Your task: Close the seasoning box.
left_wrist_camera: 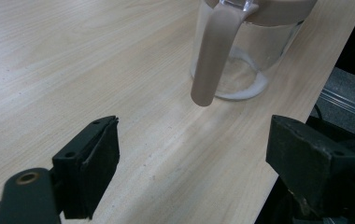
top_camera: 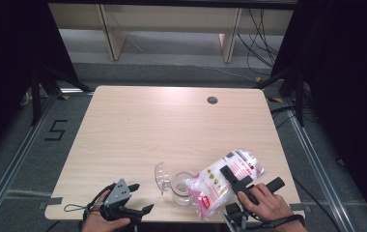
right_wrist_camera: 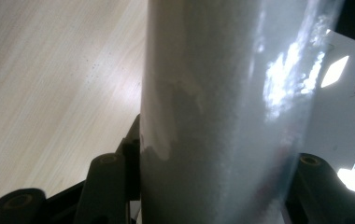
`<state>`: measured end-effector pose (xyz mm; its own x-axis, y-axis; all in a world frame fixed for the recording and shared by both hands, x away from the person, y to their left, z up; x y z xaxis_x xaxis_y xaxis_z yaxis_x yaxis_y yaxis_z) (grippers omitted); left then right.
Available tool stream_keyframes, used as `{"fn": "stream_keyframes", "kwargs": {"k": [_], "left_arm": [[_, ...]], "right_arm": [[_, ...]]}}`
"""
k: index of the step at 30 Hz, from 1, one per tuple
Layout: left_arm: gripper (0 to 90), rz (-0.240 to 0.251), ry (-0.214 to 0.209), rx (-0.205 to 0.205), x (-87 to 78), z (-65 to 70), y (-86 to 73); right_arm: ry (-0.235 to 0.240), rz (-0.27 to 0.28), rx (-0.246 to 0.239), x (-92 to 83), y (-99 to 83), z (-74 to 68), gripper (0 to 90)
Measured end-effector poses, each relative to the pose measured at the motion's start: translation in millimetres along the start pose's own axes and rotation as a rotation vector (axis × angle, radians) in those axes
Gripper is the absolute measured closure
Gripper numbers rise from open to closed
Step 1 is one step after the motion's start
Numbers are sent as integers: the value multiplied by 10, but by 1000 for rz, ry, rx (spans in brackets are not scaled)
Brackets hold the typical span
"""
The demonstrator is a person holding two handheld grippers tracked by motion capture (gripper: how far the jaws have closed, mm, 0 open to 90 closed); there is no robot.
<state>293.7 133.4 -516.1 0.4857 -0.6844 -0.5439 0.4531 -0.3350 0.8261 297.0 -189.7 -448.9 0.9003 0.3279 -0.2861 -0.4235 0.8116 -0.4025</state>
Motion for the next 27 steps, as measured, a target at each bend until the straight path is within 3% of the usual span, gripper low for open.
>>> {"fn": "stream_keyframes", "kwargs": {"k": [2,4,7,8,12,13,14,16,18,27], "left_arm": [[172,9,1,-13,0,4,4],[172,-6,11,18,-11,-25,-1],[171,6,2,-10,-1,2,2],[171,-7,10,19,-7,-24,-1],[171,-12,13,14,-12,-23,-1],[172,-5,10,17,-10,-23,0],[171,17,-2,-10,2,4,5],[171,-8,12,16,-11,-27,-2],[172,10,0,-15,1,4,3],[171,6,-1,-2,4,-6,-3]], "right_arm": [[1,0,-2,0,-1,2,519],[-2,-4,-6,-5,0,7,519],[-2,-4,-14,-9,3,18,520],[-1,8,-44,-1,11,36,520],[-6,12,-45,6,14,38,521],[-4,-4,-26,-5,7,24,521],[1,-2,-15,-9,5,22,522],[1,-2,-8,-12,4,21,522],[2,-3,-11,-11,5,21,522],[1,3,-10,-9,7,20,523]]}}
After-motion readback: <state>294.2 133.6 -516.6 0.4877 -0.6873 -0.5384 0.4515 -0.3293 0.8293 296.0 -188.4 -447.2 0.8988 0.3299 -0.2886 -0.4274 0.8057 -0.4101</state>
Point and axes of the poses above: each handheld gripper's, and its own axes: x roughly forward along the jaws, y roughly out of its top, z roughly to its right, the point moved 4 cm from there along x, roughly forward along the jaws, and after that the axes turned 3 degrees about -x, right-handed, at the moved point
